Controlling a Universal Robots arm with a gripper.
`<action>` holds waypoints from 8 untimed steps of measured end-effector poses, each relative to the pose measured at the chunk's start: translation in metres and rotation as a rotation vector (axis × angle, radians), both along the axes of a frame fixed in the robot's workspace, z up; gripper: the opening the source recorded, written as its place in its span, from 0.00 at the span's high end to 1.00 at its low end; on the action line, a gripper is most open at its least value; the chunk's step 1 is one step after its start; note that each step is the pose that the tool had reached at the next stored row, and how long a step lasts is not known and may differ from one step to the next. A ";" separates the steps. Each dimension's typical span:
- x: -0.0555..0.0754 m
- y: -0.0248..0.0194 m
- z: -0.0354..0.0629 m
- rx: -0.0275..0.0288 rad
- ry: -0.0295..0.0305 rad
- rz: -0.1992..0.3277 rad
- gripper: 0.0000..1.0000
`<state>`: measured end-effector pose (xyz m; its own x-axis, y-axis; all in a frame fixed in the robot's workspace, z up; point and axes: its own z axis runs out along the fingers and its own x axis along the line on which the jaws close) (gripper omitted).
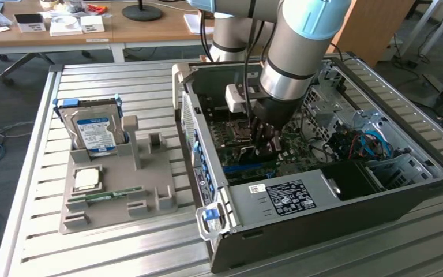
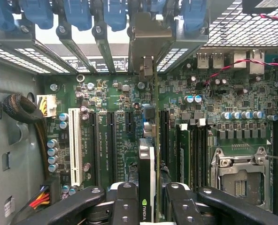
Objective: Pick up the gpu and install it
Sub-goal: 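Insert the gpu into the slot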
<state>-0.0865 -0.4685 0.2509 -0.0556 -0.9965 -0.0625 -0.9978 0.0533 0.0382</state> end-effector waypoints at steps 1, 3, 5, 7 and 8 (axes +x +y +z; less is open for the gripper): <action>0.000 0.0000 0.0000 0.0000 0.0000 0.000 0.73; 0.000 0.0000 -0.0004 0.0001 -0.0001 0.000 0.73; -0.001 0.0000 -0.0012 0.0002 -0.0001 0.000 0.73; -0.001 0.0000 -0.0016 -0.0001 0.0000 0.000 0.73; -0.001 0.0000 -0.0016 -0.0001 0.0001 0.000 0.73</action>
<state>-0.0872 -0.4685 0.2494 -0.0560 -0.9965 -0.0623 -0.9978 0.0537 0.0382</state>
